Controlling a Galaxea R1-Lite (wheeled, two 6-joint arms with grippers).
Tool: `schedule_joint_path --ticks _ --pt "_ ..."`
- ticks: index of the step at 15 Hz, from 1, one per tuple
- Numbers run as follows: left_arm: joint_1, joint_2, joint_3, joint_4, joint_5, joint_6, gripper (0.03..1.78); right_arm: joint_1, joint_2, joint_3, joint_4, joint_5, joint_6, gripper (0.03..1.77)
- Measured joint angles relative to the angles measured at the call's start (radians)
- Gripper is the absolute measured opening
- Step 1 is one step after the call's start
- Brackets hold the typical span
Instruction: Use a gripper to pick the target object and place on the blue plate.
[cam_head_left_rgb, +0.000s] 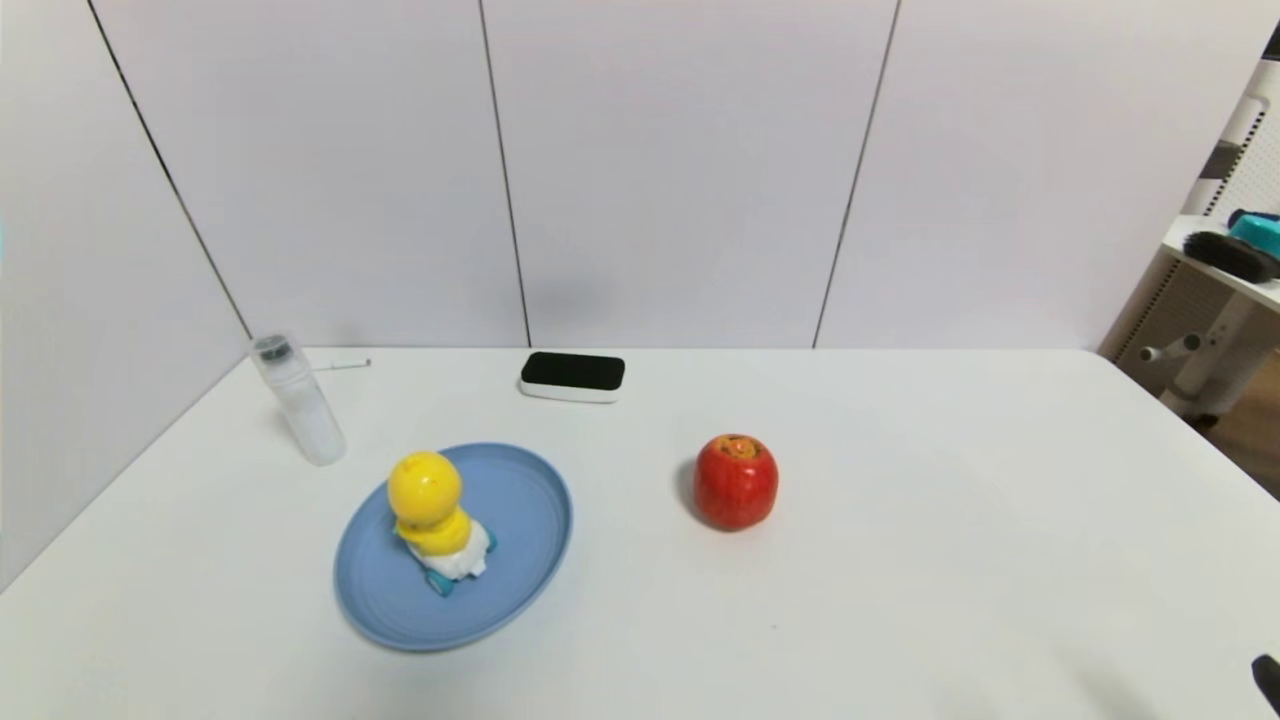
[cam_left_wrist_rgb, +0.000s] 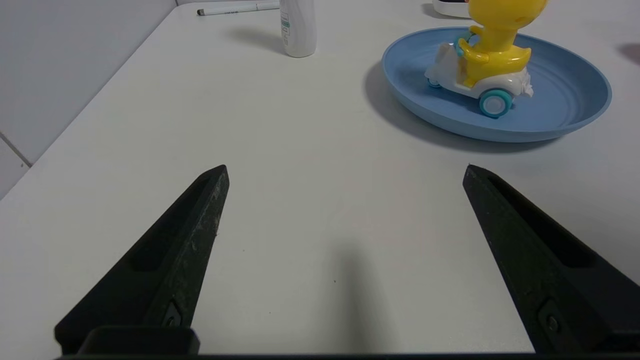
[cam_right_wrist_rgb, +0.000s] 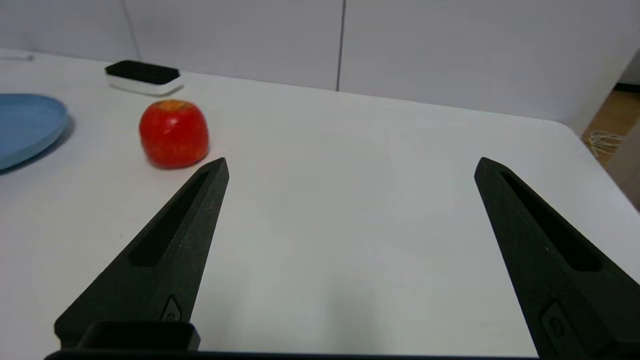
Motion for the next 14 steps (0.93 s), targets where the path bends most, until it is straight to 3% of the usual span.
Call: schedule_joint_path --ticks 3,8,14 --pt "0.0 0.0 0.0 0.0 0.0 0.0 1.69 0.024 -0.076 0.016 0.182 -0.04 -0.049 1.69" --pt "0.0 0.0 0.0 0.0 0.0 0.0 1.69 -0.062 -0.151 0.017 0.259 -0.056 -0.052 1.69" --pt "0.0 0.0 0.0 0.0 0.0 0.0 1.69 -0.066 -0.351 0.018 0.464 -0.092 -0.021 1.69"
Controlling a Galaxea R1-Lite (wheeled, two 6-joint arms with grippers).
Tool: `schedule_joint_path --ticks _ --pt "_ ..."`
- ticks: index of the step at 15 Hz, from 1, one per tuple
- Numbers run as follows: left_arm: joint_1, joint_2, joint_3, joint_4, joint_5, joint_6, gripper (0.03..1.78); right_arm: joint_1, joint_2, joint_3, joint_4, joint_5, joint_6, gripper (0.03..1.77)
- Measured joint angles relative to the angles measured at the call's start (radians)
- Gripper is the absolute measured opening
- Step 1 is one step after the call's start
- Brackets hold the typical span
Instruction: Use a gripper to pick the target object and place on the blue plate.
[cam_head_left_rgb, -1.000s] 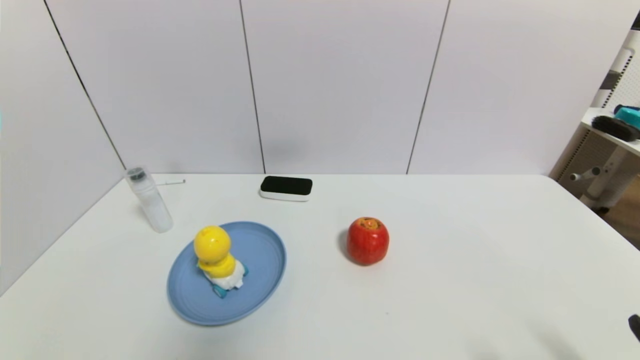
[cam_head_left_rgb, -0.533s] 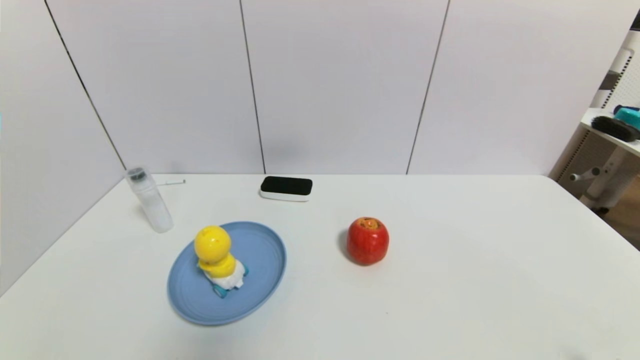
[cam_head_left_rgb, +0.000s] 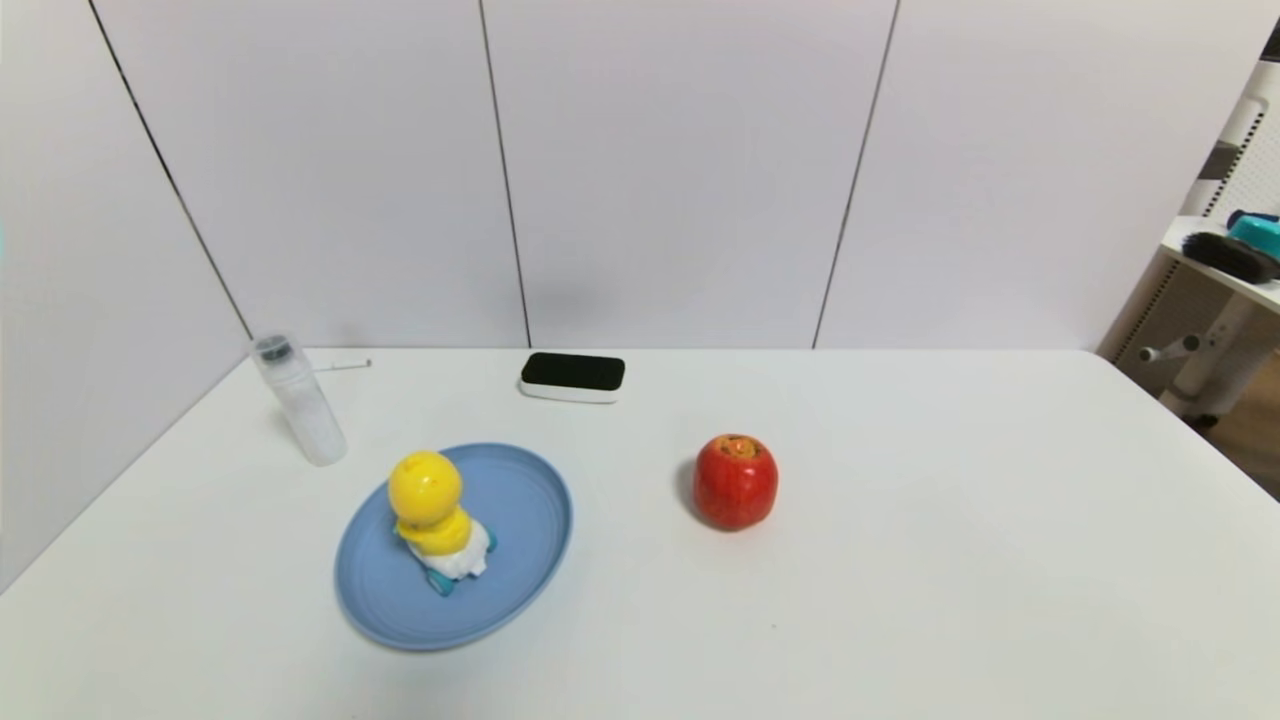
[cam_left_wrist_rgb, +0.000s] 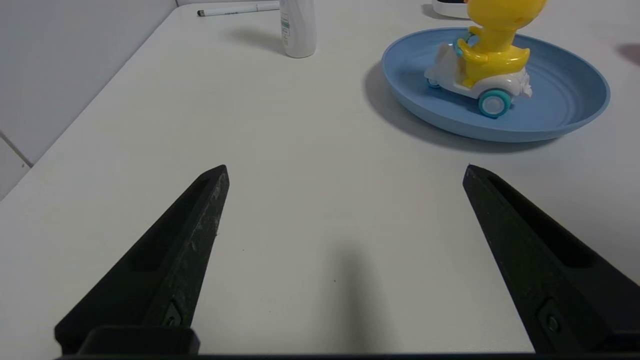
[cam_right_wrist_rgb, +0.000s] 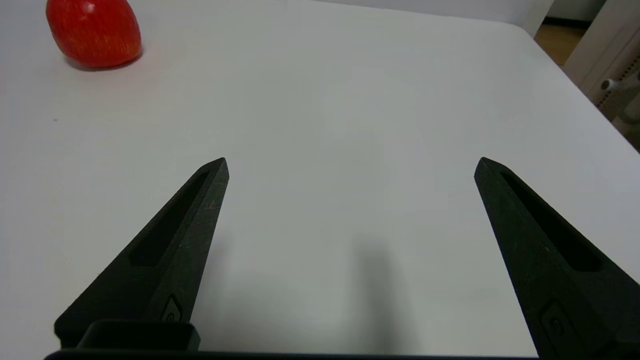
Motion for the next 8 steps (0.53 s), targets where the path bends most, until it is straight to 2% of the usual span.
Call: schedule_joint_path --ticks 8 --pt "0.0 0.0 0.0 0.0 -0.001 0.0 1.69 0.002 -0.037 0.0 0.005 -0.007 0.027 1.69"
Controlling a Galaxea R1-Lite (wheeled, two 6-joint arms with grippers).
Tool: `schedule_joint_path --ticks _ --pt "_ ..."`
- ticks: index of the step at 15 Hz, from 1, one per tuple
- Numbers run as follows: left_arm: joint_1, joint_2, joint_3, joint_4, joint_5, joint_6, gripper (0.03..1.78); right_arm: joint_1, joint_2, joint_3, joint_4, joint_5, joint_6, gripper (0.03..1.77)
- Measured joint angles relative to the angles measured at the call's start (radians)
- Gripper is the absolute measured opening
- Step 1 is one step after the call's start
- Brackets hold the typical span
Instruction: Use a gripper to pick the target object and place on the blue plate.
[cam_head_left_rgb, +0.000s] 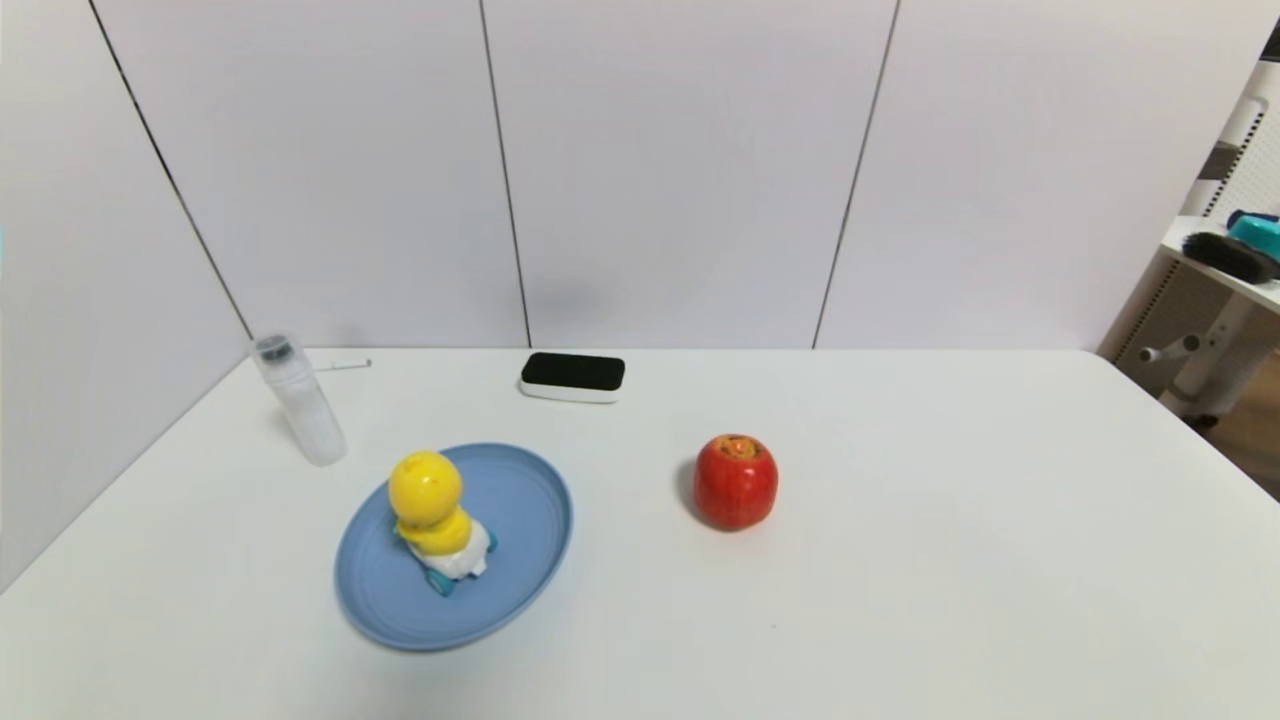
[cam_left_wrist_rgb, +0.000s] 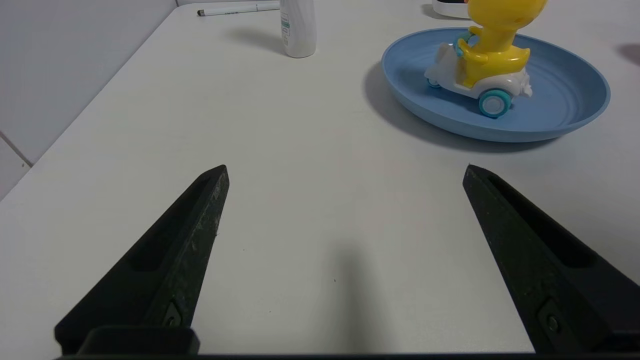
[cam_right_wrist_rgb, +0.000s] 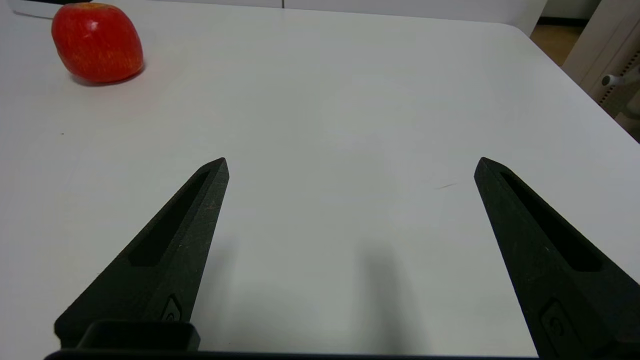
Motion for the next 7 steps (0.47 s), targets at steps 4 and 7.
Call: schedule_joint_path --ticks 4,7 --pt "0.0 0.0 0.0 0.0 0.001 0.0 1.69 0.0 0.0 0.0 0.0 -0.008 -0.01 1.69" --pt "0.0 0.0 0.0 0.0 0.001 0.0 1.69 0.0 0.0 0.0 -0.001 -0.006 -0.001 1.69"
